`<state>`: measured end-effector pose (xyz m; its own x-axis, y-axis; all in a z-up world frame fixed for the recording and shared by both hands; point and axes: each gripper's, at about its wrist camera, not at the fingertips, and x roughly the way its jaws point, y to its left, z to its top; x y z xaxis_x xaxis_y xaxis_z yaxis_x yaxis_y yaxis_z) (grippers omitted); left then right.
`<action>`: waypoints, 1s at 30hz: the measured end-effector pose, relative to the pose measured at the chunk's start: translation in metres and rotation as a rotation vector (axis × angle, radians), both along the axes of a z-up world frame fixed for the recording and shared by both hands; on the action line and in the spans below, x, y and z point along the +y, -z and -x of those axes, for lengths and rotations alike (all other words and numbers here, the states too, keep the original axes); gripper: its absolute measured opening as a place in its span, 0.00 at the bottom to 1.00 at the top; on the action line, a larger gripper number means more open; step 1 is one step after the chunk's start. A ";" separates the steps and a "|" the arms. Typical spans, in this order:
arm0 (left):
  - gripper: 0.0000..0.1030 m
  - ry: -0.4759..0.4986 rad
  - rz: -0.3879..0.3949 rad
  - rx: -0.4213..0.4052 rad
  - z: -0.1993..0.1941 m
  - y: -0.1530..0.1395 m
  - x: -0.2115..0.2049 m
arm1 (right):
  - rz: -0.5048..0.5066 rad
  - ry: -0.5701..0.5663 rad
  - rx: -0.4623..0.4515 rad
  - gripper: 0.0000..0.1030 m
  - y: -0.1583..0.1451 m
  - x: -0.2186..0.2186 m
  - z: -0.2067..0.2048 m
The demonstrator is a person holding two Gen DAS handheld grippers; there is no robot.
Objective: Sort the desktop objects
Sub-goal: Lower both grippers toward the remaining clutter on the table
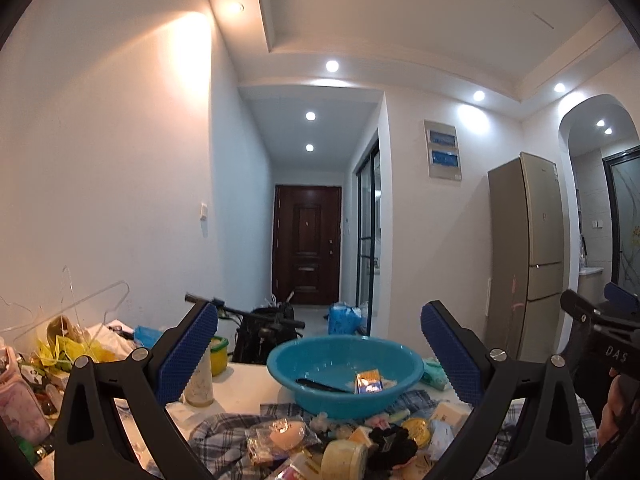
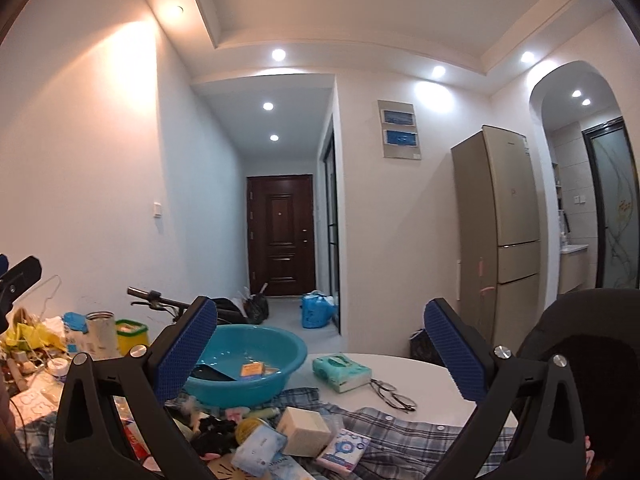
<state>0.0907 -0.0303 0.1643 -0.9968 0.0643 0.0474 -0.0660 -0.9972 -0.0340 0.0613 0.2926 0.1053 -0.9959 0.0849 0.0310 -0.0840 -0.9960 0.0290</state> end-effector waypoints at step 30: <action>1.00 0.117 -0.062 -0.604 0.120 0.157 0.016 | 0.109 -0.196 -0.584 1.00 0.144 -0.009 0.095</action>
<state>-0.0297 -0.0145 0.0073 -0.8350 0.1903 -0.5163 -0.1258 -0.9795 -0.1576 -0.0338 0.2835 -0.0383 -0.8433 -0.1294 -0.5216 0.0678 -0.9885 0.1355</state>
